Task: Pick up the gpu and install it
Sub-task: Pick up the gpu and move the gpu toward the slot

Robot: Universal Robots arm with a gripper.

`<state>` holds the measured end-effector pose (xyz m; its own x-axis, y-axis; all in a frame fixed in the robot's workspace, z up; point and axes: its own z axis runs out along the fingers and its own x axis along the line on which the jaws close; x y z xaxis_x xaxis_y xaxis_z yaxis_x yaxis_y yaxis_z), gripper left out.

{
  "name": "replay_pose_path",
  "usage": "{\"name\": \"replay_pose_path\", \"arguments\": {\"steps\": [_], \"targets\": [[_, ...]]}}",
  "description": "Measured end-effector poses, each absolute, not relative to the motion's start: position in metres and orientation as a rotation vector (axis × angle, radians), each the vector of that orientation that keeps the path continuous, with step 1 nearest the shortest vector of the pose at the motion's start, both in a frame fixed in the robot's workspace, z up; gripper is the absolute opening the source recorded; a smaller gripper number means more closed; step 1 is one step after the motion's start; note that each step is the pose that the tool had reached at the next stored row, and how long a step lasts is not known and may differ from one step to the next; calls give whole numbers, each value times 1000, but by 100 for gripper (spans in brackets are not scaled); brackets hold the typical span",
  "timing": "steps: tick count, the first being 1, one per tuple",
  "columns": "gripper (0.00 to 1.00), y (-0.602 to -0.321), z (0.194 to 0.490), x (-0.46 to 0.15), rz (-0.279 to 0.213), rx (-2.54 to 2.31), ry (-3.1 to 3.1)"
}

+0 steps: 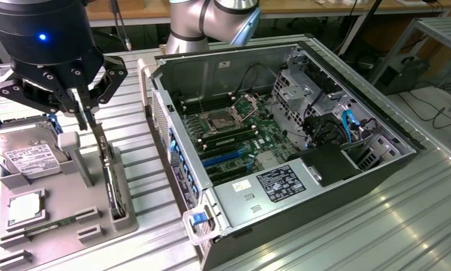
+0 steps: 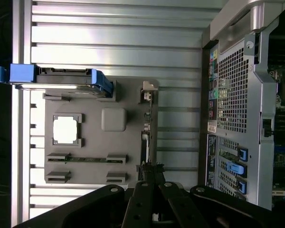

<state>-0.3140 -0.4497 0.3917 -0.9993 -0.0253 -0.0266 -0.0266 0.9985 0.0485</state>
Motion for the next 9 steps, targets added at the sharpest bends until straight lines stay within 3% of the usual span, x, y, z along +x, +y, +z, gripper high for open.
{"name": "replay_pose_path", "arguments": {"steps": [2, 8, 9], "targets": [[17, -450, 392, -314, 76, -40, 3114], [54, -450, 392, -314, 76, -40, 3114], [54, -450, 392, -314, 76, -40, 3114]]}}
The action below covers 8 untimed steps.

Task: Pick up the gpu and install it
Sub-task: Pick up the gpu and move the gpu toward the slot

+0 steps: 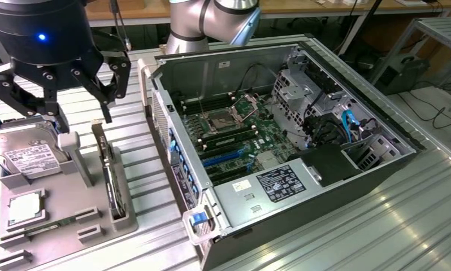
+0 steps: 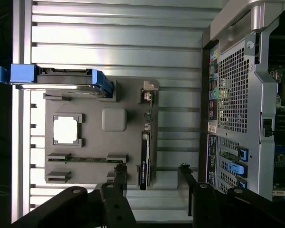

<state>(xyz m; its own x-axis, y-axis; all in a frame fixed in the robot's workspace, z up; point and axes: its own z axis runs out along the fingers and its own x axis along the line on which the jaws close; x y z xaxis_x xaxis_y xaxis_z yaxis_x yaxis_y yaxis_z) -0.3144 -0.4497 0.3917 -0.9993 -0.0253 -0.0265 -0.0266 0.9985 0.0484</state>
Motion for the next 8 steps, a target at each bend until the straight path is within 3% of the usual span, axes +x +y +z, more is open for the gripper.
{"name": "replay_pose_path", "arguments": {"steps": [3, 4, 8], "targets": [[60, -450, 392, -315, 76, -40, 3114], [66, -450, 391, -315, 76, -40, 3114], [66, -448, 384, -315, 75, -37, 3114]]}}
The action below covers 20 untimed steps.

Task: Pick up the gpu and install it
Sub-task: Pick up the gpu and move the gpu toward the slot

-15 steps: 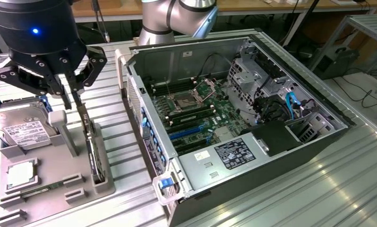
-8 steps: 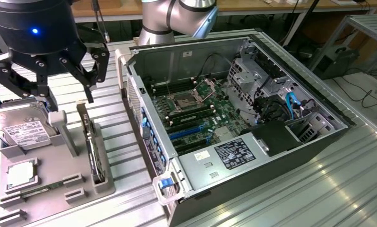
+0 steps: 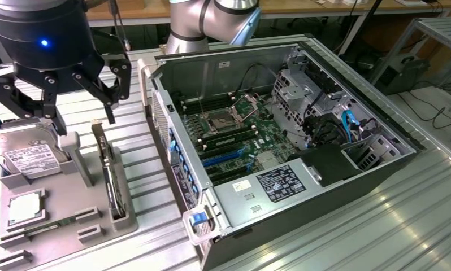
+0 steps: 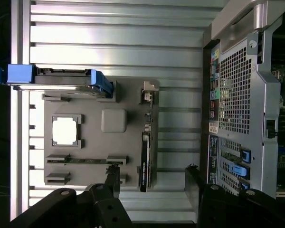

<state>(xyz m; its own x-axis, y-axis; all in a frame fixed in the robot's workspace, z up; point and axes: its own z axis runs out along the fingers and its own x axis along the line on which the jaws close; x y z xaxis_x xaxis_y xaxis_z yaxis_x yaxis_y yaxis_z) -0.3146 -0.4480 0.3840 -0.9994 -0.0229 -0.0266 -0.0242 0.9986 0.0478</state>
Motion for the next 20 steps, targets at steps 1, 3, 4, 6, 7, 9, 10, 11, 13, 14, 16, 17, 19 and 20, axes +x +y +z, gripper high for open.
{"name": "replay_pose_path", "arguments": {"steps": [1, 3, 4, 6, 7, 9, 10, 11, 13, 14, 16, 17, 19, 20], "targets": [[66, -448, 382, -315, 75, -37, 3114], [66, -448, 379, -315, 73, -37, 3115], [66, -448, 377, -315, 72, -37, 3115], [66, -448, 373, -315, 70, -37, 3115], [66, -448, 371, -315, 69, -37, 3115], [66, -448, 368, -315, 66, -37, 3115], [66, -448, 366, -315, 65, -37, 3115], [66, -448, 363, -315, 64, -37, 3115], [66, -448, 360, -315, 60, -37, 3115], [66, -448, 359, -315, 55, -37, 3115], [66, -448, 356, -315, 50, -37, 3115], [66, -448, 354, -315, 49, -37, 3115], [66, -448, 351, -315, 47, -37, 3115], [66, -448, 349, -315, 47, -37, 3115]]}}
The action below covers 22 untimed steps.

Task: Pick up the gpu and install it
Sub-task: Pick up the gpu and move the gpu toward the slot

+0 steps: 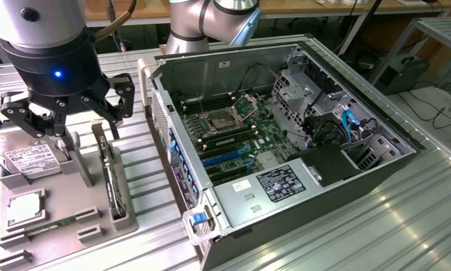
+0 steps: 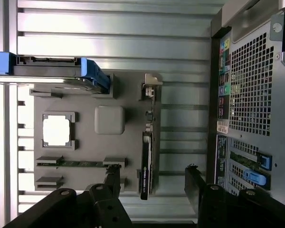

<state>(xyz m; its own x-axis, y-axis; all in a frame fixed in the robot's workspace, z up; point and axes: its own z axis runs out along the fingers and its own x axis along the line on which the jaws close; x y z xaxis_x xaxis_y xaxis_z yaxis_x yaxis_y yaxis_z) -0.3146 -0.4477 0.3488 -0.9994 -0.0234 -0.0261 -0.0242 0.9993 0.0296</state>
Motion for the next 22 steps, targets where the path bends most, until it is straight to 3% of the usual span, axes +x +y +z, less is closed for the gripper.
{"name": "replay_pose_path", "arguments": {"steps": [22], "targets": [[66, -446, 307, -315, 42, -18, 3115]]}}
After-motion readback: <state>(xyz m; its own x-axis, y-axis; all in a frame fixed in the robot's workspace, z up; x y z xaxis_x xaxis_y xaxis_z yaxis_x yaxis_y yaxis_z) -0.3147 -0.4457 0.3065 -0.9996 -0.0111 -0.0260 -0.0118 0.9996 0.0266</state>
